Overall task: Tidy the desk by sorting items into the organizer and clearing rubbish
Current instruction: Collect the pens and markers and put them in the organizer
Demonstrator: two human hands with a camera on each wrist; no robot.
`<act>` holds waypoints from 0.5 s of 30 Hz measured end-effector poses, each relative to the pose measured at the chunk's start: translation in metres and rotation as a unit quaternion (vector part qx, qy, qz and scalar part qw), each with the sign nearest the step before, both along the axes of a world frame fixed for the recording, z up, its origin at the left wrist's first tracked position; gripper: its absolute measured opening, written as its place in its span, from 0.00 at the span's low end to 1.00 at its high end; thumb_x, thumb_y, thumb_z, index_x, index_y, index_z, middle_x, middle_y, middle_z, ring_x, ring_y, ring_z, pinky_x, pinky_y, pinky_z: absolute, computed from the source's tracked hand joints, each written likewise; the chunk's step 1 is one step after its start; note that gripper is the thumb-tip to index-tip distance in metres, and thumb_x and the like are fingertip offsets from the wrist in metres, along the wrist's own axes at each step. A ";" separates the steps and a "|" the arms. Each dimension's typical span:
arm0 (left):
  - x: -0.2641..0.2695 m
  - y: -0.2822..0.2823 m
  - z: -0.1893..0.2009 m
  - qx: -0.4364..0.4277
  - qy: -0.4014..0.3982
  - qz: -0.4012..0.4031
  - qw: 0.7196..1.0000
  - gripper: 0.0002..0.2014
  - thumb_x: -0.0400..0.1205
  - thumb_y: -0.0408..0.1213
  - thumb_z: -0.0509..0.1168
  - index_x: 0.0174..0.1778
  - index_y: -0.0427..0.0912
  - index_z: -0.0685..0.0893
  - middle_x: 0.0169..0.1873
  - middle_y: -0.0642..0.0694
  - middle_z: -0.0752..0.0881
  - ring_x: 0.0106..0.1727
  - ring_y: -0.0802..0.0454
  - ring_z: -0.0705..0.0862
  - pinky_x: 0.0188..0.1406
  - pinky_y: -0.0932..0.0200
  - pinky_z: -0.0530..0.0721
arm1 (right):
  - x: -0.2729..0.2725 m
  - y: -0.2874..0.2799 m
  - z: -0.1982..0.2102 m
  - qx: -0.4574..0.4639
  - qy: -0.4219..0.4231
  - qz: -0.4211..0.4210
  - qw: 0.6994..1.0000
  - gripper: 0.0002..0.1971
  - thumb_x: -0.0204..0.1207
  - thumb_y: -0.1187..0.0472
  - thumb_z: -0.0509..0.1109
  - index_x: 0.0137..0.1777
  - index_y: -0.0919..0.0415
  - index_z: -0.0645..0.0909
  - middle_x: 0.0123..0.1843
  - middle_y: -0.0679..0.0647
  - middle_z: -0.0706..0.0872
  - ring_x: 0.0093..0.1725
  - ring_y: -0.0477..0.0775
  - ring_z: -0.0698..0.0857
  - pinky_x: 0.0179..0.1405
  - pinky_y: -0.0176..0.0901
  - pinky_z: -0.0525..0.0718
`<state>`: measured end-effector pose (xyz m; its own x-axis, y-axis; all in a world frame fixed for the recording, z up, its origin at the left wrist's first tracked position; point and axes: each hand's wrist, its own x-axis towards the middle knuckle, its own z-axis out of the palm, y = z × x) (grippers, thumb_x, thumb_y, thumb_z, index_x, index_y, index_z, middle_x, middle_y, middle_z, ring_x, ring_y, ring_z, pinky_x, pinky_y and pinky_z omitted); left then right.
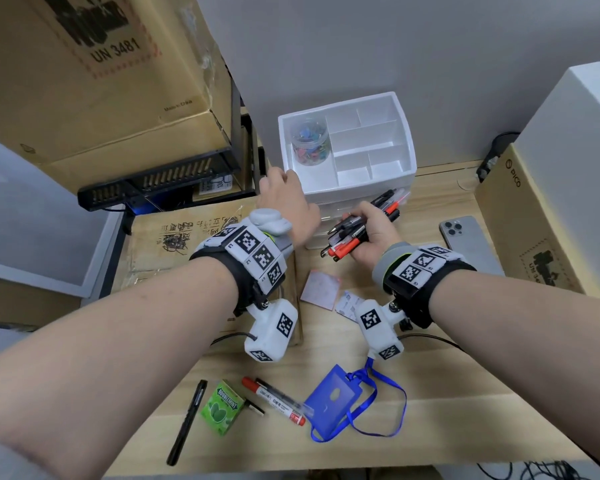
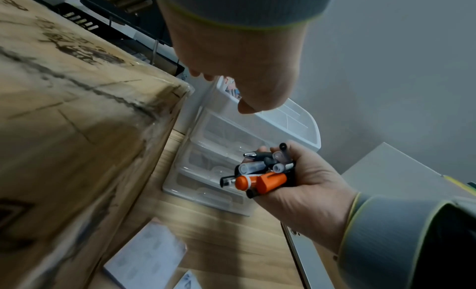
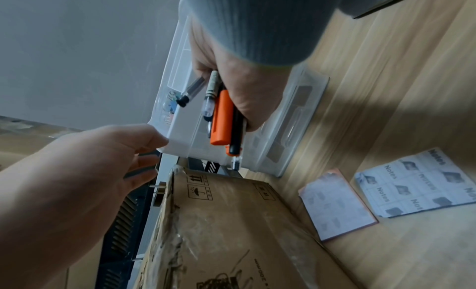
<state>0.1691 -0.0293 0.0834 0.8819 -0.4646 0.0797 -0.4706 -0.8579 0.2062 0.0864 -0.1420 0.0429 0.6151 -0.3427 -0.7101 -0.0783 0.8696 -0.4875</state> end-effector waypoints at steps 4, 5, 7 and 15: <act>0.001 -0.001 0.003 0.018 -0.001 -0.003 1.000 0.16 0.74 0.41 0.63 0.54 0.38 0.76 0.61 0.41 0.73 0.59 0.41 0.73 0.51 0.46 0.80 | -0.002 0.003 0.001 0.015 -0.013 0.001 1.000 0.10 0.76 0.71 0.59 0.33 0.63 0.72 0.28 0.57 0.78 0.31 0.56 0.78 0.38 0.47 0.81; 0.001 -0.001 0.003 0.021 -0.003 -0.004 1.000 0.15 0.74 0.41 0.63 0.54 0.38 0.76 0.61 0.41 0.73 0.59 0.40 0.73 0.50 0.46 0.81 | -0.003 0.003 0.000 0.018 -0.015 -0.002 1.000 0.11 0.76 0.71 0.59 0.33 0.63 0.72 0.28 0.57 0.77 0.31 0.56 0.79 0.38 0.47 0.81; 0.001 -0.001 0.004 0.030 -0.001 -0.008 1.000 0.16 0.74 0.42 0.64 0.54 0.38 0.76 0.61 0.41 0.72 0.59 0.41 0.73 0.49 0.46 0.81 | -0.007 0.004 0.000 0.022 -0.021 -0.006 1.000 0.12 0.77 0.71 0.60 0.32 0.63 0.72 0.27 0.57 0.78 0.30 0.55 0.79 0.38 0.48 0.82; 0.002 0.001 0.000 0.001 0.016 -0.011 1.000 0.19 0.71 0.47 0.67 0.51 0.39 0.73 0.59 0.42 0.71 0.56 0.42 0.71 0.53 0.46 0.79 | -0.034 0.013 -0.002 0.041 -0.039 -0.011 0.998 0.12 0.77 0.72 0.61 0.32 0.62 0.74 0.26 0.57 0.78 0.30 0.56 0.78 0.40 0.48 0.80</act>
<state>0.1709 -0.0285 0.0833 0.8738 -0.4837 0.0505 -0.4822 -0.8480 0.2198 0.0522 -0.1291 0.0406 0.6629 -0.2994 -0.6862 -0.0222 0.9083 -0.4177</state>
